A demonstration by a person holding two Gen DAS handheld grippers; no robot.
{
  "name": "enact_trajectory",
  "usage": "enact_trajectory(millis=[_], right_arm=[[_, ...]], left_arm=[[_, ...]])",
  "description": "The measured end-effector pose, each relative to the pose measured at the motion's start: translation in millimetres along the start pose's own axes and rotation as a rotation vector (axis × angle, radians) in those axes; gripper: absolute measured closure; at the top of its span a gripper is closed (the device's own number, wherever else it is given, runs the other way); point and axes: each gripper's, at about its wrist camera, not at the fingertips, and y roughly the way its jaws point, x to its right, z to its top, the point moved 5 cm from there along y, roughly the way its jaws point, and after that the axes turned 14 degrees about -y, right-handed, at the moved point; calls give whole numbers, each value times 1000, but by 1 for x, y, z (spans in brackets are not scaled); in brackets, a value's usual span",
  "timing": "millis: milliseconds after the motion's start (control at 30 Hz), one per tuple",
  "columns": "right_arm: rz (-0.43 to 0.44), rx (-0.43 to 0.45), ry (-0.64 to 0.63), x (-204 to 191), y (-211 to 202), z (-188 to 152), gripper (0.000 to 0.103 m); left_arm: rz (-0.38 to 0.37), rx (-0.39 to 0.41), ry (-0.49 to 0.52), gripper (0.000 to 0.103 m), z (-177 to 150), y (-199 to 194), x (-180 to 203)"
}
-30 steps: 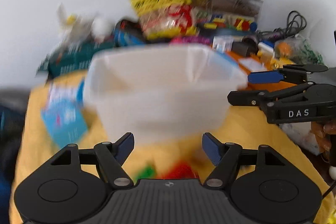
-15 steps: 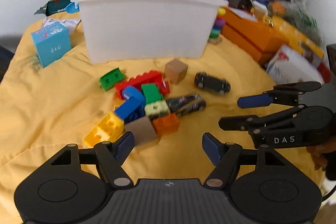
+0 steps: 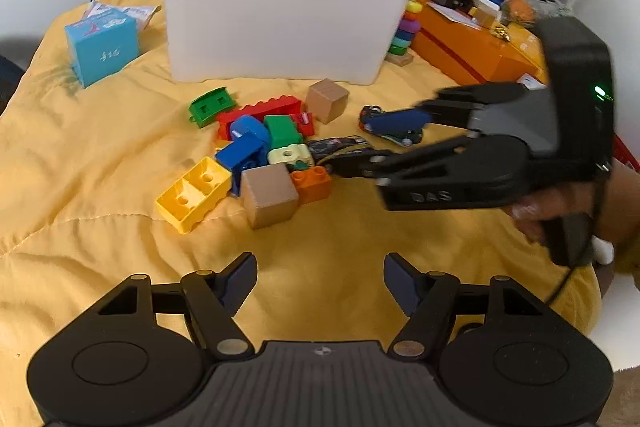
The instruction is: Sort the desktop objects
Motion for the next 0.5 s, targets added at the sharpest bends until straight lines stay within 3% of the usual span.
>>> enact_trajectory(millis=[33,100,133,167,200,300,367,400,500], right_arm=[[34,-27,3,-3,1,-1,60],[27,-48,28,-7,-6,-2,60],[65,-65,67,-11,-10,-5,61],[97,-74,105,-15,-13,-9,63],[122,-79,142,-20,-18,-13,72],[142,-75,160,-37,-32,-20,75],[73,-27,155,-27,-43,-18,68],[8,-4,162,-15,-46,-17,55],[-125,-18,216,26,-41,-20,52]], left_arm=[[-1,0,5,30,-1,0,2],[0,-3,7,30,-3,-1,3],[0,-4,6,30,-3,-1,4],[-1,-4,2,30,-3,0,4],[-1,-4,-1,30,-3,0,4],[2,-3,-9,30,-1,2,5],[11,-4,-3,30,0,3,8],[4,-2,-8,31,3,3,10],[-30,18,-14,31,12,1,18]])
